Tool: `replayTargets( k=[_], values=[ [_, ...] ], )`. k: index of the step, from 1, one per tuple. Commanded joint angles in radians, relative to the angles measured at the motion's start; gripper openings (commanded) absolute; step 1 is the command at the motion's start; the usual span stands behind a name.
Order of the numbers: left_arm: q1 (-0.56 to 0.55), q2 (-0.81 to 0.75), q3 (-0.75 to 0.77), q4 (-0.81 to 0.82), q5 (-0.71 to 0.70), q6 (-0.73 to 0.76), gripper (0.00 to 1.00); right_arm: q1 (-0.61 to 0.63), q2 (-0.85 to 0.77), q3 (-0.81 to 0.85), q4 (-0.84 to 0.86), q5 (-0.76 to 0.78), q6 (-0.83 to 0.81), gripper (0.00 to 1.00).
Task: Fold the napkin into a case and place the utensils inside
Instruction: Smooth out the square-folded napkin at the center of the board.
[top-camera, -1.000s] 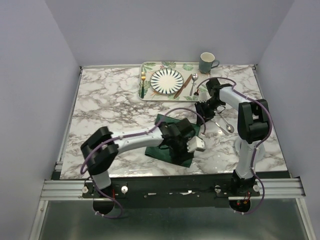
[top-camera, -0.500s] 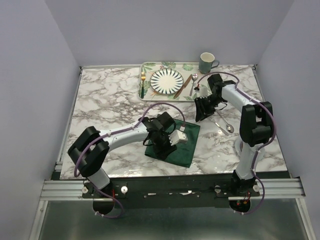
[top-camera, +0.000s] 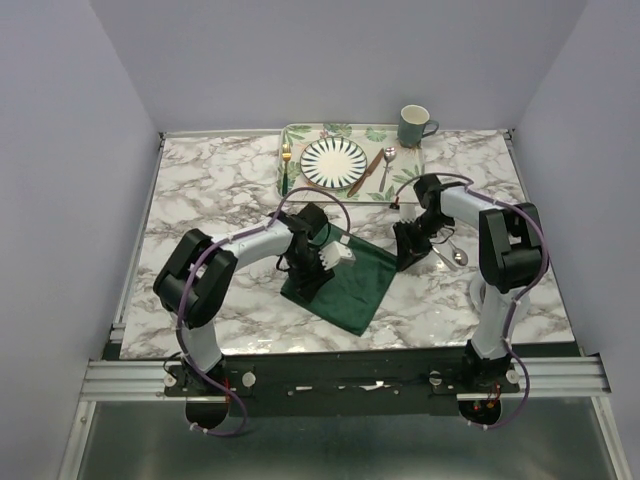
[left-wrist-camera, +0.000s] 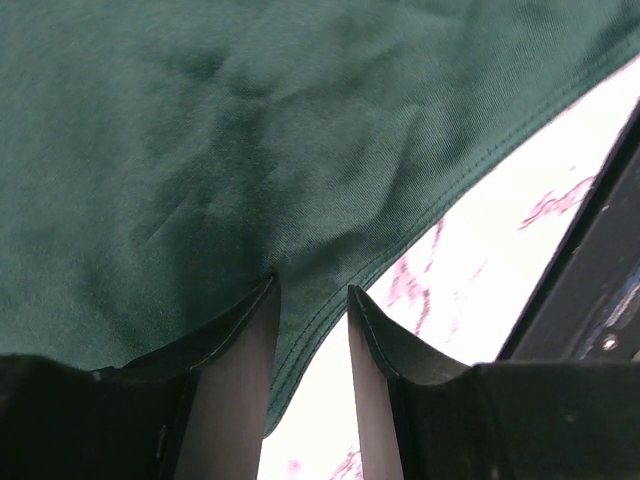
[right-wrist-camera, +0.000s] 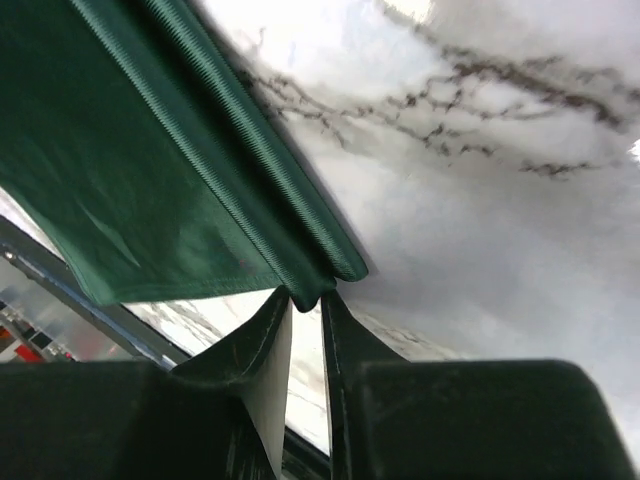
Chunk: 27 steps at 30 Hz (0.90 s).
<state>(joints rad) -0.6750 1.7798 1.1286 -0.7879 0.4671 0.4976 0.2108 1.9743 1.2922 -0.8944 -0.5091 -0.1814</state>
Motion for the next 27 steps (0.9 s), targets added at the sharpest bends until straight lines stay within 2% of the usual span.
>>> replayTargets(
  k=[1,6,9,14,19,20,22,23,24,25,26,27],
  values=[
    [0.051,0.032,0.026,-0.077,-0.010,0.157,0.47,0.024,-0.034,-0.076,0.008,-0.031,0.011,0.25],
    [0.116,0.029,0.023,-0.089,-0.035,0.252,0.48,0.106,-0.090,-0.180,0.057,-0.149,0.085,0.25],
    [0.138,0.000,0.025,-0.091,-0.028,0.306,0.52,0.160,-0.164,-0.232,0.098,-0.150,0.108,0.26],
    [0.153,-0.088,0.042,-0.088,0.011,0.346,0.61,0.162,-0.264,-0.219,0.046,-0.187,0.117,0.40],
    [0.158,-0.227,0.074,-0.079,0.071,0.296,0.63,0.159,-0.368,-0.156,-0.047,-0.159,0.039,0.44],
    [0.163,-0.246,0.074,-0.056,0.079,0.268,0.64,0.160,-0.383,-0.142,-0.049,-0.145,0.017,0.45],
    [0.179,-0.296,0.073,-0.010,0.141,0.120,0.65,0.160,-0.413,-0.082,-0.043,-0.132,0.008,0.46],
    [0.192,-0.312,0.069,0.059,0.177,0.039,0.66,0.159,-0.411,-0.056,-0.028,-0.143,0.007,0.51],
    [0.216,-0.336,0.063,0.102,0.220,-0.122,0.68,0.160,-0.408,-0.032,-0.017,-0.160,0.008,0.54],
    [0.227,-0.348,0.034,0.149,0.279,-0.222,0.71,0.159,-0.394,0.025,-0.003,-0.211,0.014,0.58],
    [0.236,-0.362,0.011,0.270,0.300,-0.308,0.79,0.159,-0.382,0.048,0.027,-0.244,0.022,0.68],
    [0.242,-0.388,-0.013,0.335,0.309,-0.388,0.84,0.160,-0.371,0.070,0.049,-0.278,0.052,0.74]
  ],
)
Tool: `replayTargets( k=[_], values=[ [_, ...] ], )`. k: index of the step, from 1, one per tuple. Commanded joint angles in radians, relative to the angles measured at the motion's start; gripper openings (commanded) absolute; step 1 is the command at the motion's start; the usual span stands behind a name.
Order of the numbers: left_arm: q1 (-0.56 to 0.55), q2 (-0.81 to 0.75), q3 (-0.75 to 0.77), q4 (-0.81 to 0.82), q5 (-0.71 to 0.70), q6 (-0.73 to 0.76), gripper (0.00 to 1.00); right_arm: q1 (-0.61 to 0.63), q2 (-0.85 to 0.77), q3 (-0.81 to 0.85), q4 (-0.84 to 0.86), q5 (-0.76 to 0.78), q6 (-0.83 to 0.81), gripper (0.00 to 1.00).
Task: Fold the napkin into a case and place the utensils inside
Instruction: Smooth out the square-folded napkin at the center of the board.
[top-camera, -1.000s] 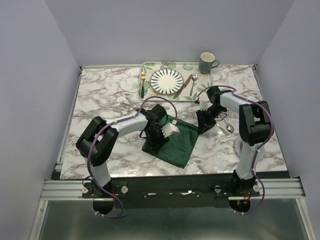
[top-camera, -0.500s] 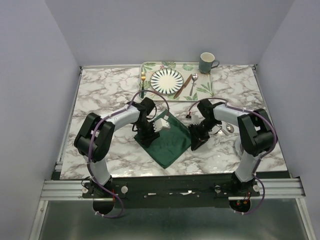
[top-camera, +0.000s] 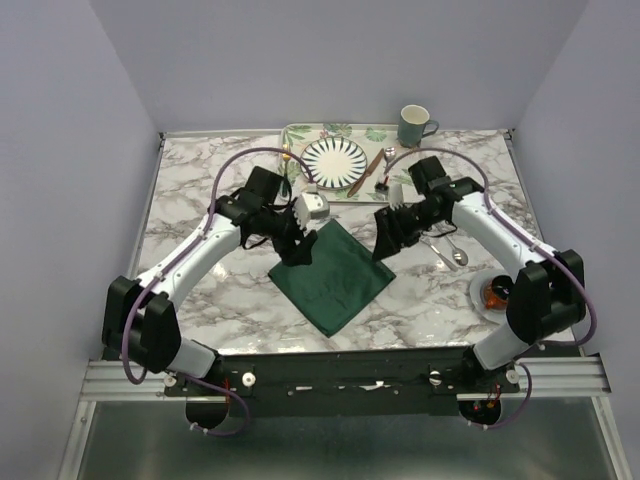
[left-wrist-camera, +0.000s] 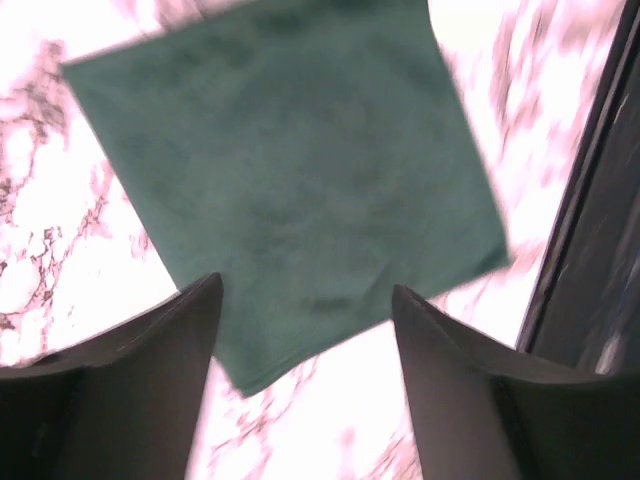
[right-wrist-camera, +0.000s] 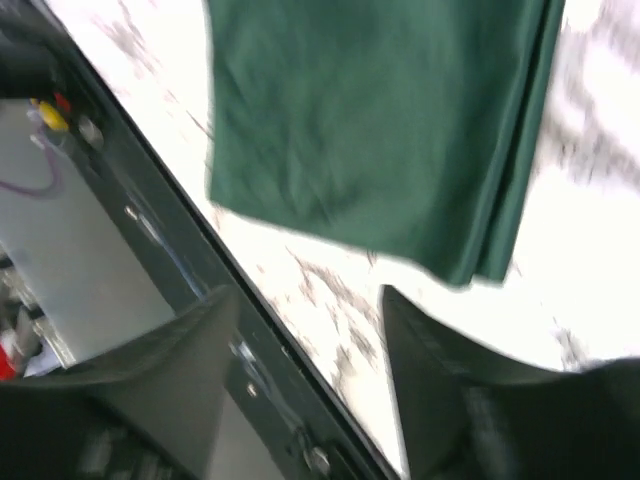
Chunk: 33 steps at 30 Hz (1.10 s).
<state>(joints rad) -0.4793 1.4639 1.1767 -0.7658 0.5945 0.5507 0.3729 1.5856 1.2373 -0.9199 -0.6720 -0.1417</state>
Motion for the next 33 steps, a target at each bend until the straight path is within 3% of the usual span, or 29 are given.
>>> replayTargets(
  k=[1,2,3,8,12,20,25,30,33],
  values=[
    [0.050,-0.082,-0.116,0.380,0.189,-0.604,0.89,-0.003,0.043,0.139,0.099,-0.189,0.036,0.80],
    [0.053,-0.089,-0.141,0.501,0.209,-0.667,0.97,-0.002,0.060,0.154,0.152,-0.227,0.060,0.92],
    [0.056,-0.091,-0.164,0.555,0.215,-0.736,0.99,0.001,0.077,0.154,0.185,-0.265,0.121,0.99],
    [0.100,-0.010,-0.305,0.897,0.306,-1.137,0.98,0.050,0.223,0.110,0.347,-0.411,0.303,1.00],
    [0.137,0.076,-0.410,1.086,0.337,-1.264,0.96,0.061,0.310,0.065,0.385,-0.425,0.315,1.00],
    [0.254,0.271,-0.514,1.273,0.378,-1.359,0.89,-0.017,0.479,0.021,0.316,-0.417,0.238,1.00],
    [0.315,0.404,-0.503,1.275,0.425,-1.339,0.86,-0.051,0.524,-0.019,0.274,-0.422,0.194,1.00],
    [0.358,0.499,-0.447,1.171,0.452,-1.226,0.82,-0.052,0.560,-0.067,0.273,-0.457,0.208,1.00],
    [0.383,0.510,-0.361,0.986,0.468,-1.052,0.80,-0.052,0.554,-0.096,0.291,-0.475,0.228,1.00]
  ],
)
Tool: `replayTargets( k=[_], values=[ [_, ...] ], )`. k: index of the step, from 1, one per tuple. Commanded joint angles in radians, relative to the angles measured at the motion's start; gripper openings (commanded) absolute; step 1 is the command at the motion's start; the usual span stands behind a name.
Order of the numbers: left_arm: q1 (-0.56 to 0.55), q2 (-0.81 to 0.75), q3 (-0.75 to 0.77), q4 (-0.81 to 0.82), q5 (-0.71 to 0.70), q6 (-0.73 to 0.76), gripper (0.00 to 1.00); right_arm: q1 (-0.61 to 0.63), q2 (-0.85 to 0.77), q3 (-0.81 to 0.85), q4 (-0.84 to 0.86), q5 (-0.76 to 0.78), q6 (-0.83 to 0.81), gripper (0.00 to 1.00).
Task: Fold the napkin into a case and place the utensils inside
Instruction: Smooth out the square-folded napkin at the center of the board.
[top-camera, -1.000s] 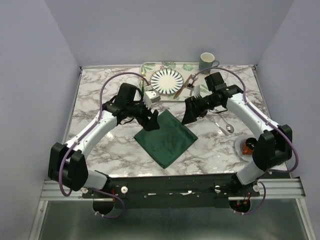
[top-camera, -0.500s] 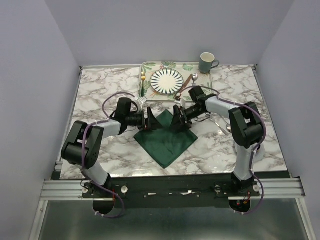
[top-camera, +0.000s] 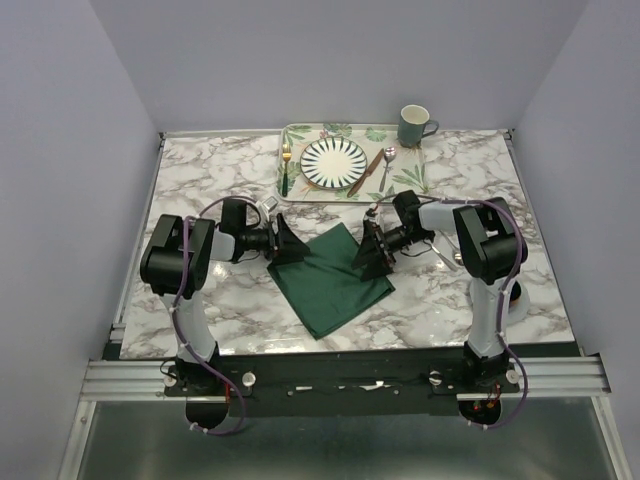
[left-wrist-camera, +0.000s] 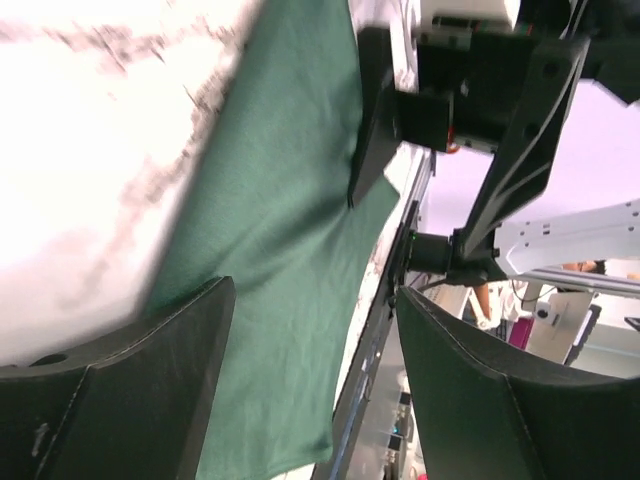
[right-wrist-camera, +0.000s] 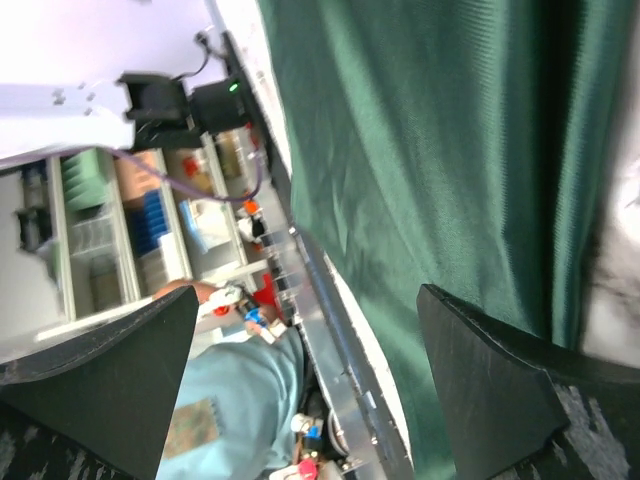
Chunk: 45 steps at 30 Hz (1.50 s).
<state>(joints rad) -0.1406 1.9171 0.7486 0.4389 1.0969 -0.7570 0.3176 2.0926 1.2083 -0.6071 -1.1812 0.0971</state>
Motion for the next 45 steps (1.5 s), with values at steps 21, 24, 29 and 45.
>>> replayTargets(
  k=[21,24,29,45],
  values=[
    [-0.020,-0.121,0.047,-0.365,0.028,0.269,0.80,-0.003,-0.099,-0.151,-0.129,-0.003,-0.051,1.00],
    [-0.014,-0.069,0.064,-0.358,0.015,0.277,0.80,-0.018,-0.069,-0.159,-0.132,0.017,-0.059,0.99],
    [0.009,0.000,0.072,-0.374,0.001,0.295,0.78,-0.067,-0.034,-0.156,-0.158,0.077,-0.066,0.98],
    [-0.085,-0.398,0.178,-0.914,-0.109,0.953,0.56,-0.069,-0.276,-0.055,-0.321,0.241,-0.260,0.62]
  ],
)
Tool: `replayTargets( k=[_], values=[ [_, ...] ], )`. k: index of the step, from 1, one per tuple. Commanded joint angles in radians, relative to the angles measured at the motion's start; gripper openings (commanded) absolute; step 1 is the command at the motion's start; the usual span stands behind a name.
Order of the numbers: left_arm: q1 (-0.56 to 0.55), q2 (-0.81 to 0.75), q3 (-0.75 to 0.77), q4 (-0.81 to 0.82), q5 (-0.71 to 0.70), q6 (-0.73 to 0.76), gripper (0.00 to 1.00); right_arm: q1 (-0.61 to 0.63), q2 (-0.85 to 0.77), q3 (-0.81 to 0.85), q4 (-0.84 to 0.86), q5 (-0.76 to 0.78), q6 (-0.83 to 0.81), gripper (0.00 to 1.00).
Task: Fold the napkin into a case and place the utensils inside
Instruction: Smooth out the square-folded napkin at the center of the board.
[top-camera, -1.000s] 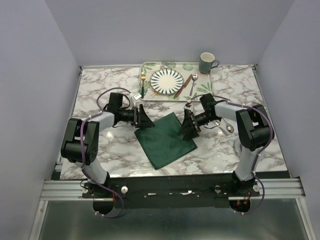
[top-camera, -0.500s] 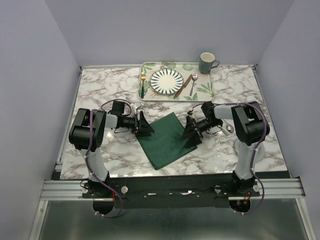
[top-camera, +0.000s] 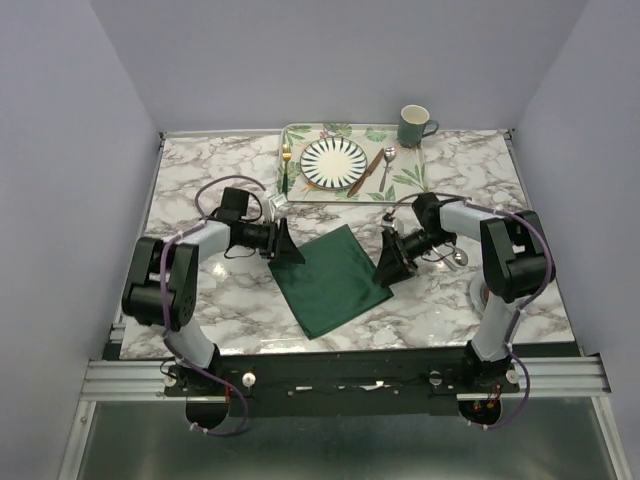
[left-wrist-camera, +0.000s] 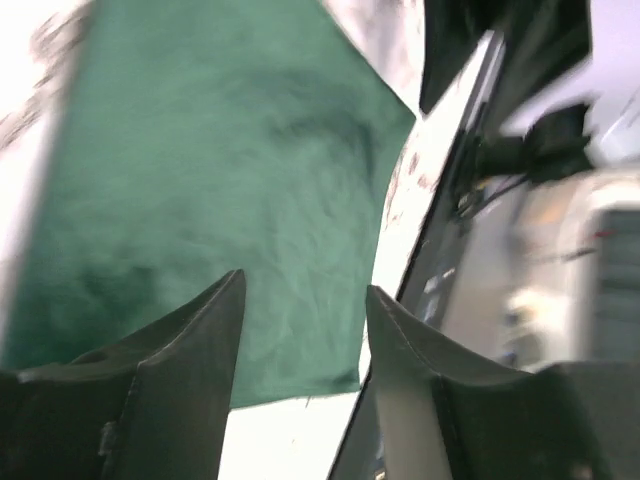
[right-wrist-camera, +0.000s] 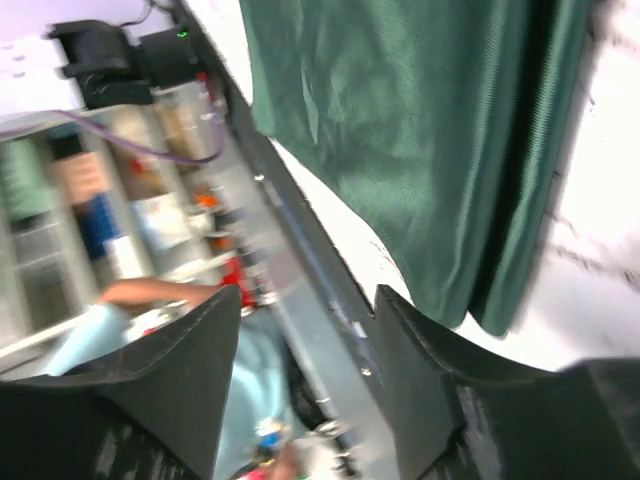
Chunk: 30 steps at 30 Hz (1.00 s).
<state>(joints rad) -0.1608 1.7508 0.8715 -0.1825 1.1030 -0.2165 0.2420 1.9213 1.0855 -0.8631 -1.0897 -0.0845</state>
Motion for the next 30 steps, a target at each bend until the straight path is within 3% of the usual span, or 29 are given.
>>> replayTargets(
  k=[1,4,7,12,21,30],
  values=[
    [-0.080,-0.317,0.049,-0.336,-0.194,0.566,0.52,0.006,-0.135,0.074,-0.057,0.175,-0.075,0.62],
    [-0.184,-0.474,-0.003,-0.503,-0.335,0.939,0.47,0.006,-0.150,0.103,-0.019,0.244,-0.060,0.61],
    [-0.305,-0.612,-0.115,-0.526,-0.423,1.069,0.45,0.006,-0.137,0.145,-0.001,0.289,-0.052,0.61],
    [-0.431,-0.692,-0.247,-0.515,-0.480,1.192,0.43,0.006,-0.125,0.156,-0.005,0.314,-0.043,0.63],
    [-0.621,-0.712,-0.373,-0.384,-0.557,1.215,0.44,0.006,-0.133,0.119,0.006,0.290,-0.021,0.65],
    [-0.703,-0.642,-0.378,-0.252,-0.601,1.172,0.47,0.006,-0.159,0.109,-0.011,0.292,-0.024,0.67]
  ],
)
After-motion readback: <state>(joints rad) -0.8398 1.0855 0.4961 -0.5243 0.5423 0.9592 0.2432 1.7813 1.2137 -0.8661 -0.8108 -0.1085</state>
